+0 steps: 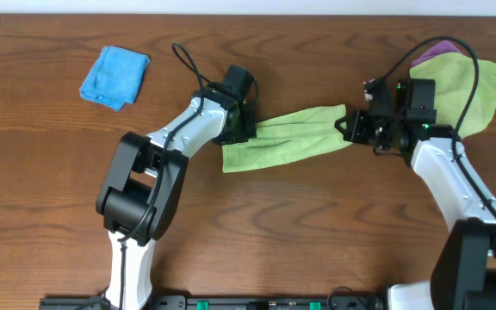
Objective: Fold the cloth
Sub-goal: 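Lift the green cloth's right end and fold it toward the left gripper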
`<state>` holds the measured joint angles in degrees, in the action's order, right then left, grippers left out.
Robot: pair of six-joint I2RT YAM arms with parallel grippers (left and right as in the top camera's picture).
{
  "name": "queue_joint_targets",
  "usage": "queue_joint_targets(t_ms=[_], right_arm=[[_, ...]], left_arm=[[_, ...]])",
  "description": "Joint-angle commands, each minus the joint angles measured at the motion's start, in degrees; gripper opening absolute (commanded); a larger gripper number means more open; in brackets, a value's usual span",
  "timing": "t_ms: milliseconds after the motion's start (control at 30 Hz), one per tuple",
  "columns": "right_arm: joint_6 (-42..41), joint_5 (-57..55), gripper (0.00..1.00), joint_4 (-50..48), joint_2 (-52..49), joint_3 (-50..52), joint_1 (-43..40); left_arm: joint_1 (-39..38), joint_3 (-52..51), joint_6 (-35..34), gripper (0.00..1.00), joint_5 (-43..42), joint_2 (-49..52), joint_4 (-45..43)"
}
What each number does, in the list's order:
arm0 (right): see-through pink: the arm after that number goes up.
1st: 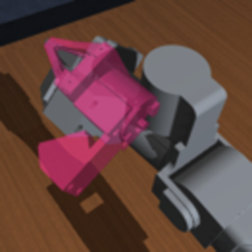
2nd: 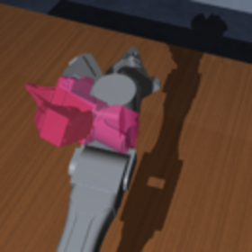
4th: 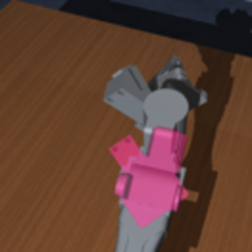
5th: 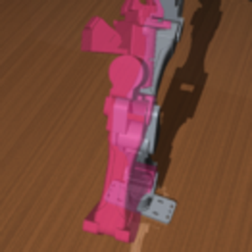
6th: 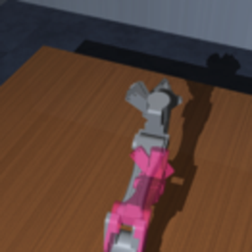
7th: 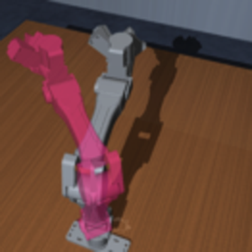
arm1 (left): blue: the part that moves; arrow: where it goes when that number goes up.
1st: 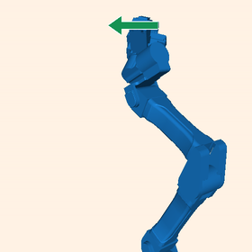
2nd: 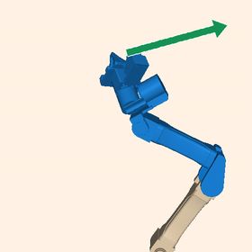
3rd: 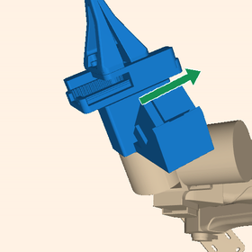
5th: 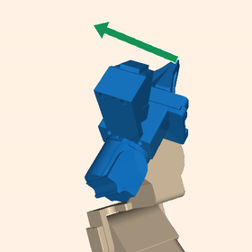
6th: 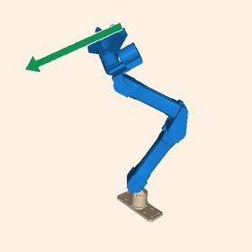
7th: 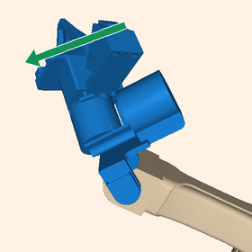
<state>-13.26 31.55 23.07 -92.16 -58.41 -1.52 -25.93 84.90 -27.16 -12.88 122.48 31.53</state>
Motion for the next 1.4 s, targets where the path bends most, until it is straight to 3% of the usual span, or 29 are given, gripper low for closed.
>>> queue_joint_targets(t_ms=[0,567,1367], right_arm=[[0.0,0.5,0.01,-1.3,1.8,0.0,1.7],[-4.9,-0.7,0.01,-15.0,-6.1,0.0,22.8],[-5.4,-5.6,0.01,-18.2,-8.6,0.0,33.4]], left_arm=[[0.6,-0.7,-0.5,0.06,4.3,2.4,1.4],[0.6,-0.5,-2.3,0.06,3.8,2.1,2.1],[7.9,5.2,-1.9,0.06,7.1,-7.1,8.8]])
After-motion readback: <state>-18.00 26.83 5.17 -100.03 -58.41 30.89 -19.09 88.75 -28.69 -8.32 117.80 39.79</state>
